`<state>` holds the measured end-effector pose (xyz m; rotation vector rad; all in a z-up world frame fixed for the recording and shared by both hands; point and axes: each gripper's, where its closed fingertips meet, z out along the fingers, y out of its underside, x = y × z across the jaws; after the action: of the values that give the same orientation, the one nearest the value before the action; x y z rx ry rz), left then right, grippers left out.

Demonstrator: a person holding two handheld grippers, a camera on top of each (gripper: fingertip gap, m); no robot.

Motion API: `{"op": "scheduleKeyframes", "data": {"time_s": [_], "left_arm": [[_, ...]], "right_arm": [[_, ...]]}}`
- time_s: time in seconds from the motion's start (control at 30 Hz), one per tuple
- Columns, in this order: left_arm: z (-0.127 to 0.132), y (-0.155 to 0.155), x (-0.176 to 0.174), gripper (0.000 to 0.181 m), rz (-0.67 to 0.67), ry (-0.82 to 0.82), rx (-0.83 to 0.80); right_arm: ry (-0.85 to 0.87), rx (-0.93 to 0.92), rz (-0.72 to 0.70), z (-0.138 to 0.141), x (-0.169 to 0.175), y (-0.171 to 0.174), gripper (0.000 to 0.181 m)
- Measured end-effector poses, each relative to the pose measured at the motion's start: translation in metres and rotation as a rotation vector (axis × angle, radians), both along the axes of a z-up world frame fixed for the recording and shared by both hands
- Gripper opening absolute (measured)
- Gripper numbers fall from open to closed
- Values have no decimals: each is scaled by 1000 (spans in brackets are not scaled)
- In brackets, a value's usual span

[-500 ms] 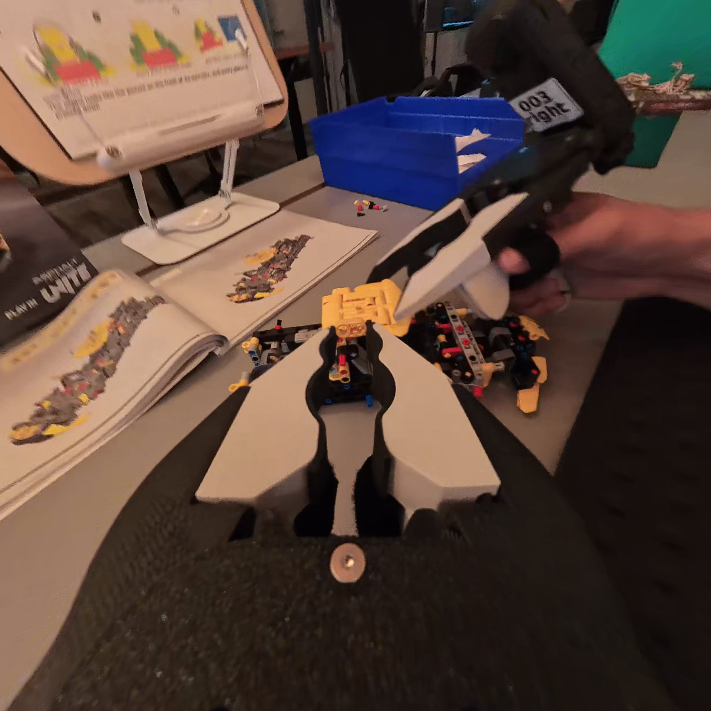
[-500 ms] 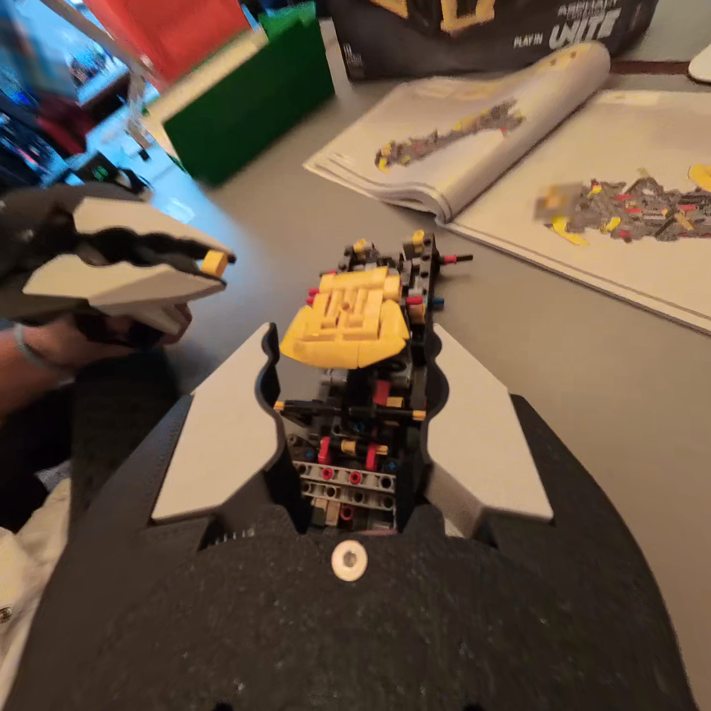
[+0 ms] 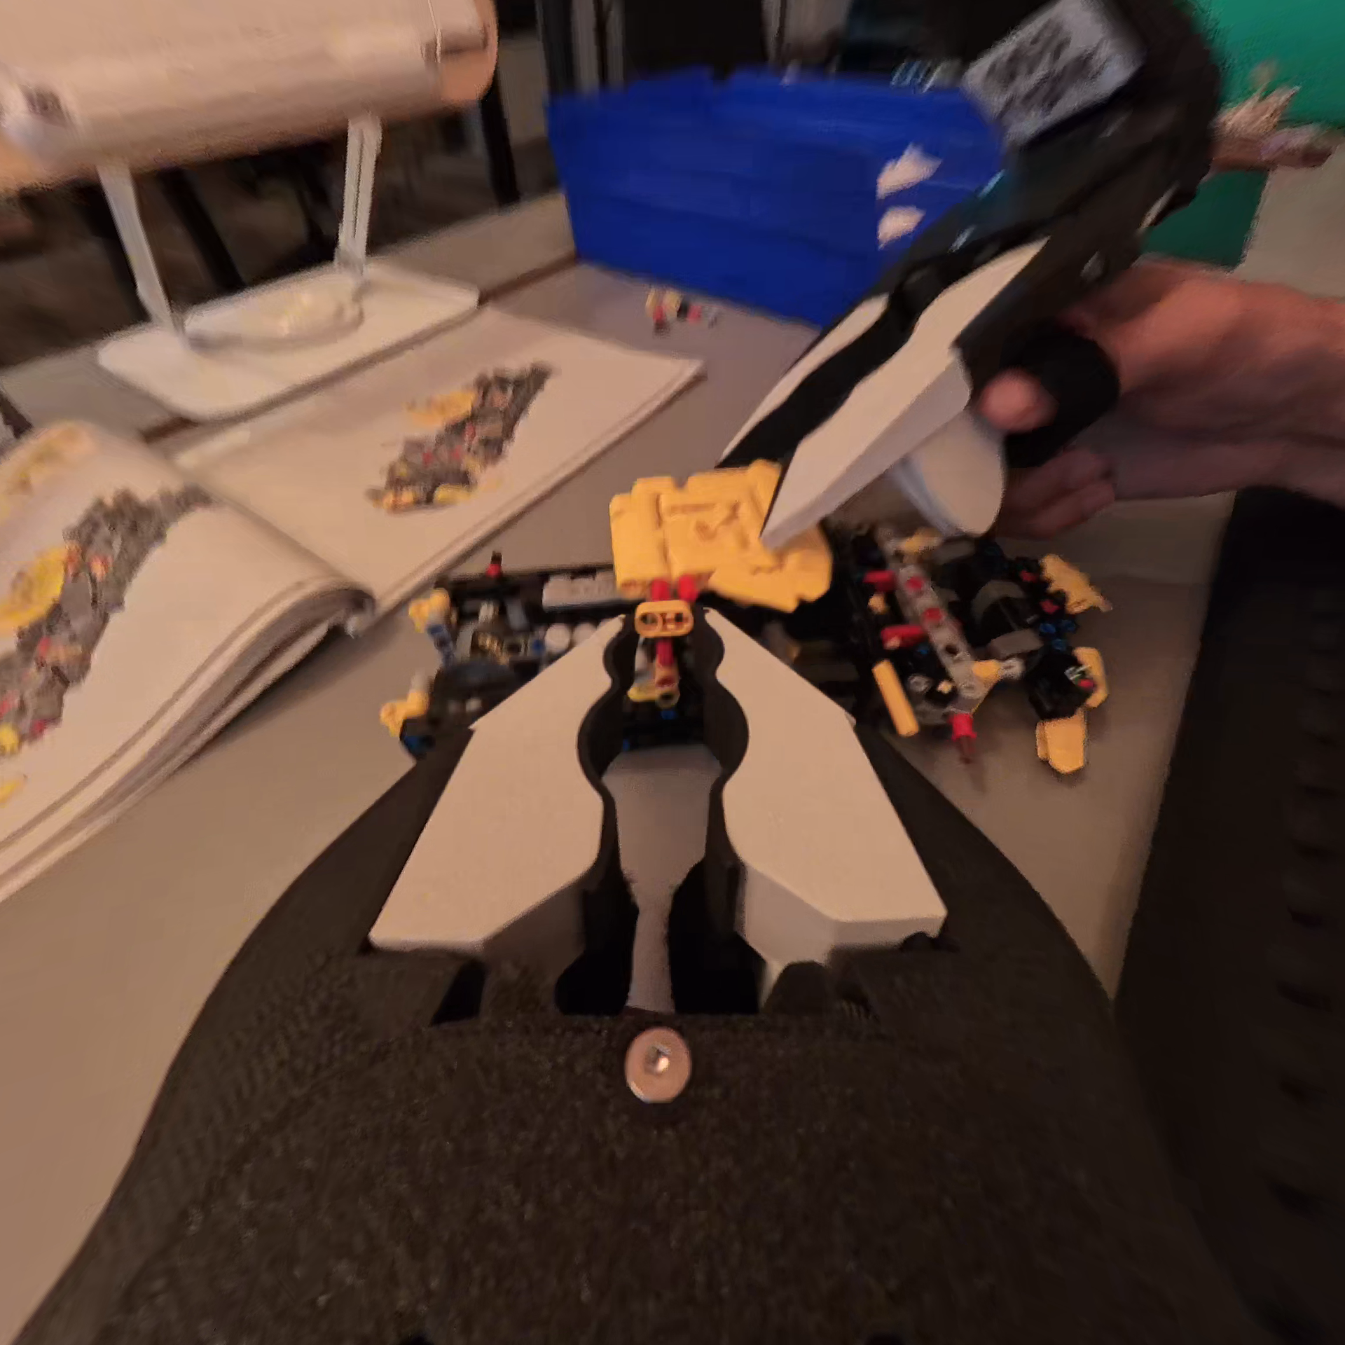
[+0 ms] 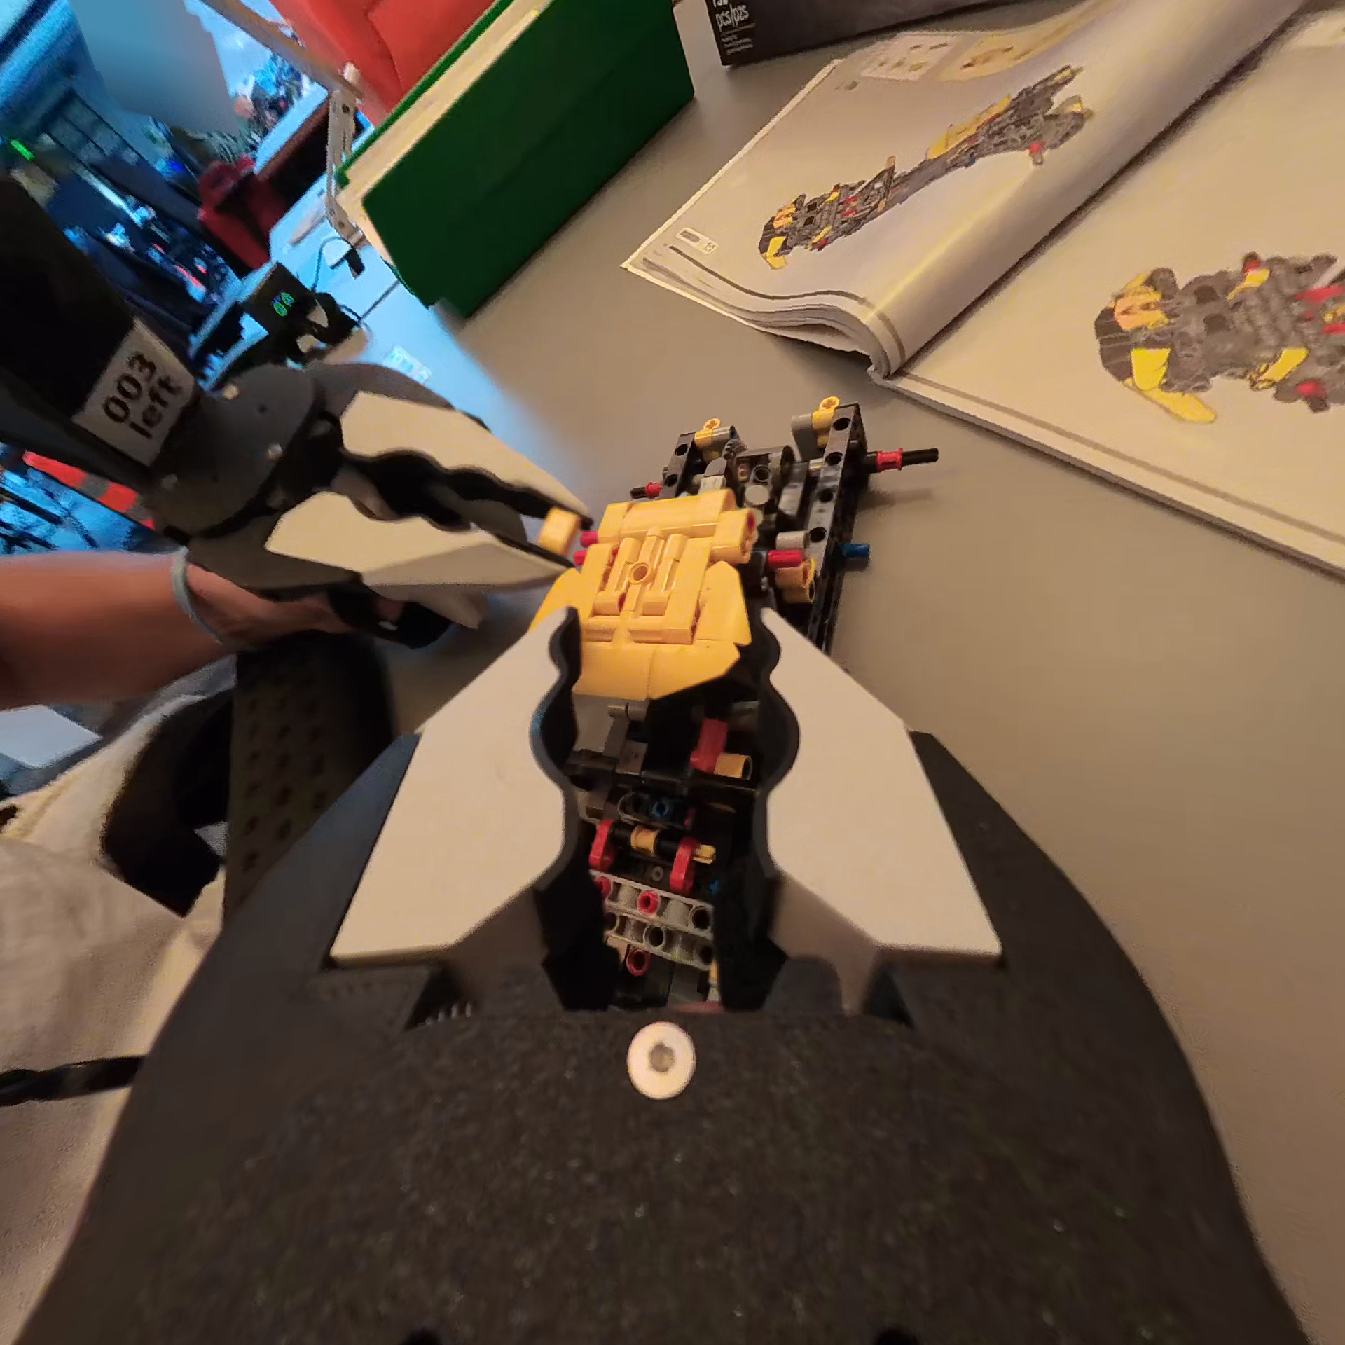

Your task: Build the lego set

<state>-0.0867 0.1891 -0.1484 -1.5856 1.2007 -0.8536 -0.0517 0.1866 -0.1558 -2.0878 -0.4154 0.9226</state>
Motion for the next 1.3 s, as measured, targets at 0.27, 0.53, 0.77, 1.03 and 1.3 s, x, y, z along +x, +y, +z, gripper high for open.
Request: {"op": "scheduleKeyframes", "data": {"time_s": [0.27,0.53,0.77,1.03,1.3], "left_arm": [[7,1,-2,15,26,0,17],[70,-33,1,15,-65,-145,495],[92,-59,-11,15,-141,-175,574],[64,-55,-19,15,-48,61,509],[29,-39,-20,15,2,176,158]], "right_arm": [[84,-152,80,-1,1,1,33],[527,-165,357,81,-40,-36,29],[787,-279,513,102,-61,-55,7],[515,-211,404,75,-71,-53,6],[395,-173,180,52,-26,-15,29]]}}
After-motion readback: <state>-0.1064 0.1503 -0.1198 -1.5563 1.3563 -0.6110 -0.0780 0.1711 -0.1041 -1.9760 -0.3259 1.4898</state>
